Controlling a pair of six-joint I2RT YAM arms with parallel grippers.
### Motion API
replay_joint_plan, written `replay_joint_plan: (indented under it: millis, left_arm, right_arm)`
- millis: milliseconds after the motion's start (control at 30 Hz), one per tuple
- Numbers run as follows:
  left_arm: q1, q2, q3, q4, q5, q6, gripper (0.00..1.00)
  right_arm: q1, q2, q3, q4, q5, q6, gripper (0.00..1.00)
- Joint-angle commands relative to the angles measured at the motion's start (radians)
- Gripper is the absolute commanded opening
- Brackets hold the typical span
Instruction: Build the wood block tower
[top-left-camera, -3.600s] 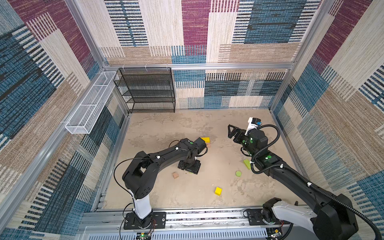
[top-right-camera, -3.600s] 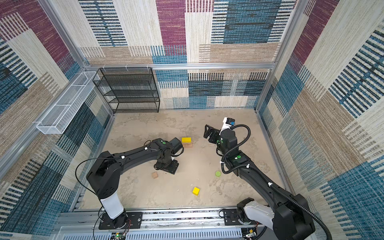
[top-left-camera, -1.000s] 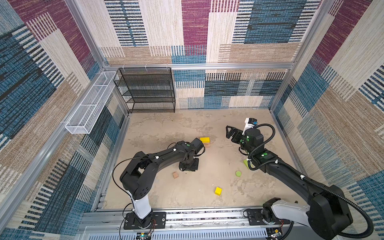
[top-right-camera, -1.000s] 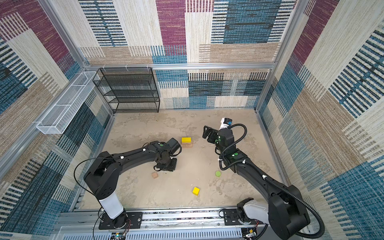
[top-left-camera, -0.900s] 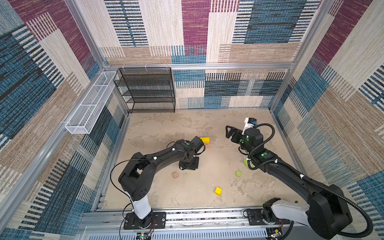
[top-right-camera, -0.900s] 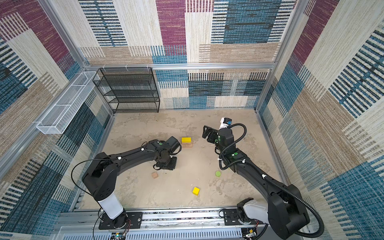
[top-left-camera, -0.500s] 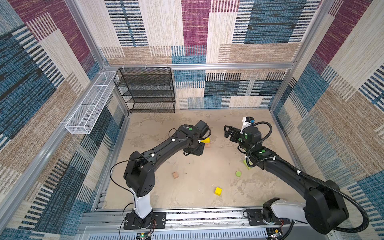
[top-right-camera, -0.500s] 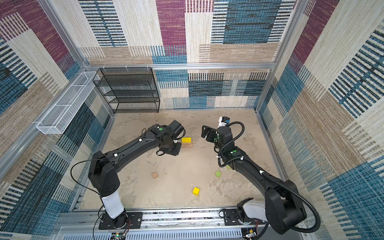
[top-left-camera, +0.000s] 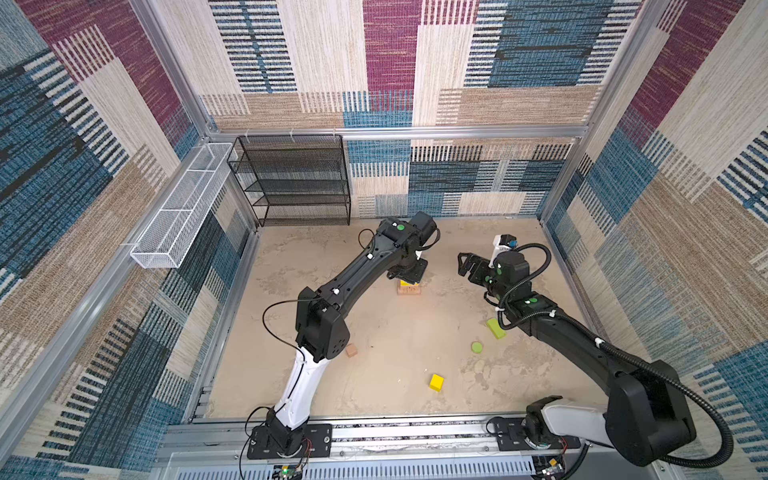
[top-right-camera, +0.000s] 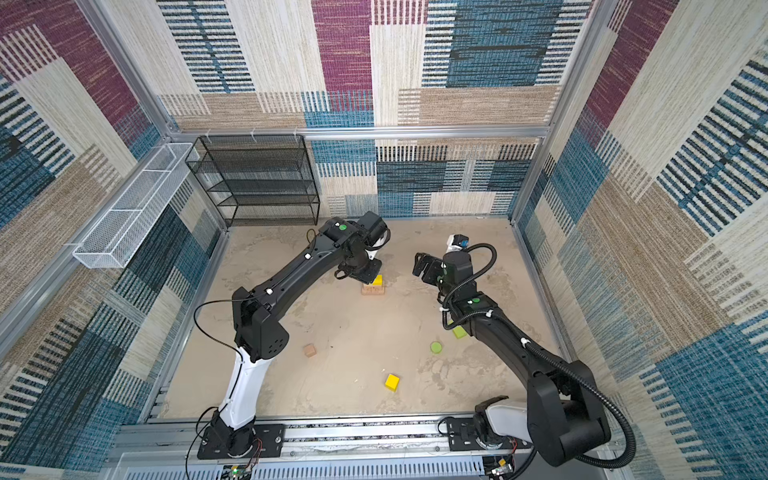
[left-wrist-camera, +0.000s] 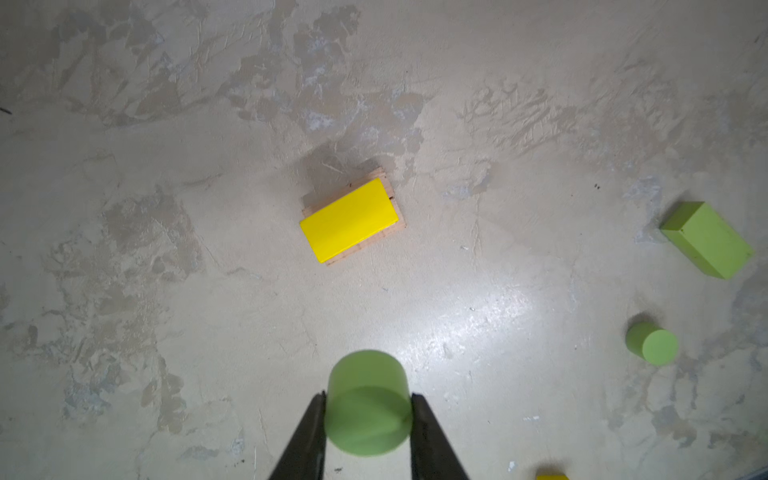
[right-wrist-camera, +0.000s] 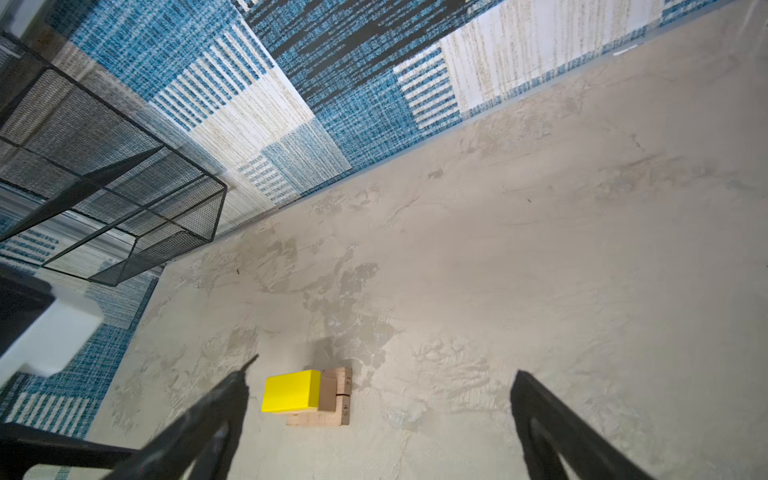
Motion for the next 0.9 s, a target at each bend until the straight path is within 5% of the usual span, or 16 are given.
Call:
replay_joint_plan:
  millis: [0, 867]
  left_arm:
    - [0.007, 0.042, 0.069, -0.081, 0.011, 0.039, 0.29]
    - [0.048, 0.244, 0.254, -0.082, 0.004, -0.030, 0.30]
  right_arm:
    - [-0.014, 0.003, -0.007, 0.003, -0.023, -0.007, 0.99]
    - [-0.050, 0.095, 0.015, 0.023, -0.104, -0.006, 0.99]
